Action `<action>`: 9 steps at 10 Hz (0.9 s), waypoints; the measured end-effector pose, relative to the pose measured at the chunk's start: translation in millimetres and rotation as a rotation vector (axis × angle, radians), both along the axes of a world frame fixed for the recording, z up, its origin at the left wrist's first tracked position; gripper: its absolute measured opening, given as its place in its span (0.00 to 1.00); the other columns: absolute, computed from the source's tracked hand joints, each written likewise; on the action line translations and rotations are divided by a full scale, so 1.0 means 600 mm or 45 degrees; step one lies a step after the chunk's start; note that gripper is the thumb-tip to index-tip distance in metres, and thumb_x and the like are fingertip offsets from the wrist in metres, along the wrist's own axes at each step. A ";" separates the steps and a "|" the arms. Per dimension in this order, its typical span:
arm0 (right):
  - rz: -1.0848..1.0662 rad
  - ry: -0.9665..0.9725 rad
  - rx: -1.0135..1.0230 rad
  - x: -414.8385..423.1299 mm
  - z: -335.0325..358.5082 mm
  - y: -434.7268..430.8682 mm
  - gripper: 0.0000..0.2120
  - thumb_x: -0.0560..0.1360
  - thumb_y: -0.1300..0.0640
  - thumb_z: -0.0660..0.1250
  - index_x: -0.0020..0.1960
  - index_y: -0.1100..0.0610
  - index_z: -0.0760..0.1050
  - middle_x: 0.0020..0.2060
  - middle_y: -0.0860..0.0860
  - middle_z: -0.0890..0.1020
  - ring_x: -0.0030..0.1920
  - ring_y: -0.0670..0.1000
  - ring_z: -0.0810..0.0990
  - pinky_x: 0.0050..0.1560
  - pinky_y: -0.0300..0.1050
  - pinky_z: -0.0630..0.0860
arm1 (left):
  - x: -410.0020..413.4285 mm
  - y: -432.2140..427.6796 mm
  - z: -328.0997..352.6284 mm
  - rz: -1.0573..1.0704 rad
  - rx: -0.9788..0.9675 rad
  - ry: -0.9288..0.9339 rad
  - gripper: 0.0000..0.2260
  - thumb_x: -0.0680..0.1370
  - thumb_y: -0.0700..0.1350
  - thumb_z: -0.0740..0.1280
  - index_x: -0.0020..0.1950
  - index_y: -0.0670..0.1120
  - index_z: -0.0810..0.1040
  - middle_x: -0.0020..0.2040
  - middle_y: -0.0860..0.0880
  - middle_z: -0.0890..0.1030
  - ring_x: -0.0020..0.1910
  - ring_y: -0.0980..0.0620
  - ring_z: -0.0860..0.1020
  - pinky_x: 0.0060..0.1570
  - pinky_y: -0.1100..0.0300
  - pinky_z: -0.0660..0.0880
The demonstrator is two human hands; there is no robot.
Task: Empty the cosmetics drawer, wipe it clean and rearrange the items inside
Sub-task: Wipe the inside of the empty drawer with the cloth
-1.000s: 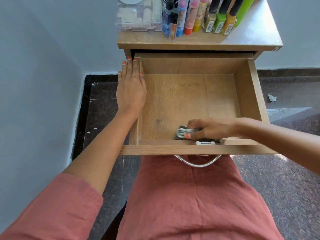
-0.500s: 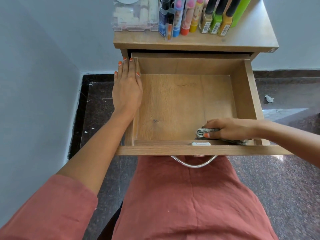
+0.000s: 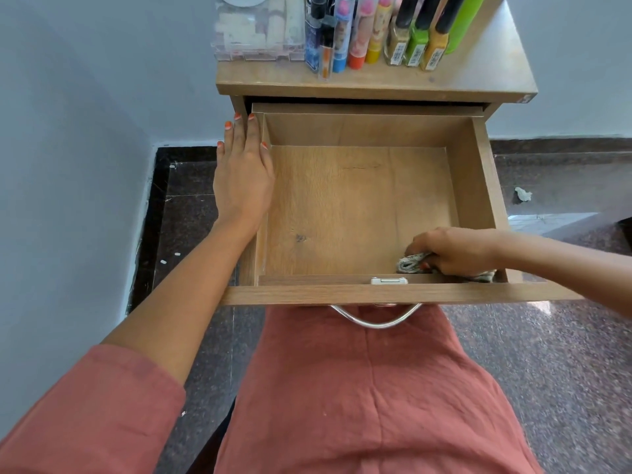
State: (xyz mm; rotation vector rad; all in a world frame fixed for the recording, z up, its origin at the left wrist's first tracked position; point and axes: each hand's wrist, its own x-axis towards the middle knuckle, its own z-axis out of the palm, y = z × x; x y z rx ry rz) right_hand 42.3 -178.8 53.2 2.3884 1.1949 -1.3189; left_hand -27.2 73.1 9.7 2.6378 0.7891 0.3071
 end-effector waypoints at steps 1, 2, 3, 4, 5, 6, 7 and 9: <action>0.039 0.000 -0.088 0.012 0.011 0.001 0.18 0.75 0.67 0.58 0.62 0.56 0.74 0.58 0.53 0.79 0.57 0.52 0.76 0.61 0.47 0.71 | 0.000 0.000 0.002 0.002 -0.004 0.004 0.20 0.82 0.43 0.46 0.75 0.42 0.53 0.76 0.42 0.54 0.76 0.47 0.50 0.74 0.53 0.48; 0.141 -0.033 -0.147 0.021 0.023 0.020 0.18 0.75 0.67 0.58 0.61 0.55 0.75 0.57 0.51 0.78 0.50 0.48 0.75 0.57 0.42 0.73 | 0.000 0.000 0.001 -0.003 -0.002 0.006 0.20 0.82 0.43 0.46 0.75 0.42 0.53 0.76 0.42 0.54 0.76 0.47 0.50 0.74 0.53 0.48; 0.242 -0.146 -0.166 0.034 0.036 0.034 0.18 0.74 0.67 0.58 0.61 0.55 0.75 0.58 0.52 0.78 0.54 0.51 0.77 0.57 0.44 0.74 | 0.001 0.001 0.001 0.002 -0.009 0.008 0.20 0.82 0.43 0.46 0.75 0.42 0.53 0.76 0.42 0.53 0.76 0.47 0.50 0.74 0.53 0.48; 0.371 -0.252 -0.232 0.028 0.039 0.030 0.16 0.75 0.64 0.61 0.63 0.56 0.73 0.59 0.52 0.77 0.54 0.52 0.77 0.56 0.42 0.74 | 0.001 0.000 0.001 0.007 -0.010 0.006 0.20 0.82 0.44 0.47 0.75 0.42 0.53 0.76 0.42 0.53 0.76 0.47 0.50 0.74 0.53 0.48; 0.495 -0.340 -0.393 0.001 0.035 0.021 0.14 0.78 0.61 0.58 0.63 0.58 0.70 0.58 0.53 0.77 0.53 0.52 0.77 0.48 0.41 0.72 | 0.000 -0.001 0.002 0.007 -0.006 0.011 0.20 0.82 0.44 0.47 0.75 0.43 0.53 0.76 0.42 0.53 0.76 0.47 0.50 0.74 0.53 0.48; 0.643 -0.510 -0.485 -0.004 0.022 0.009 0.13 0.78 0.60 0.57 0.61 0.57 0.71 0.59 0.51 0.77 0.61 0.53 0.75 0.55 0.46 0.72 | -0.001 -0.001 0.002 0.007 -0.002 0.014 0.20 0.82 0.44 0.47 0.75 0.43 0.53 0.76 0.42 0.54 0.76 0.46 0.50 0.74 0.53 0.48; 0.780 -0.623 -0.545 -0.004 0.006 -0.009 0.13 0.78 0.60 0.56 0.58 0.53 0.74 0.59 0.47 0.77 0.62 0.50 0.73 0.53 0.44 0.65 | -0.001 0.000 0.001 0.004 -0.001 0.012 0.20 0.82 0.43 0.46 0.75 0.42 0.53 0.76 0.42 0.54 0.76 0.46 0.50 0.74 0.53 0.48; 0.817 -0.718 -0.524 0.035 0.002 -0.004 0.13 0.78 0.56 0.57 0.60 0.51 0.73 0.61 0.46 0.75 0.64 0.49 0.70 0.61 0.44 0.64 | -0.001 0.001 -0.001 0.004 -0.004 -0.002 0.20 0.82 0.44 0.47 0.75 0.42 0.54 0.76 0.42 0.55 0.76 0.46 0.51 0.74 0.52 0.50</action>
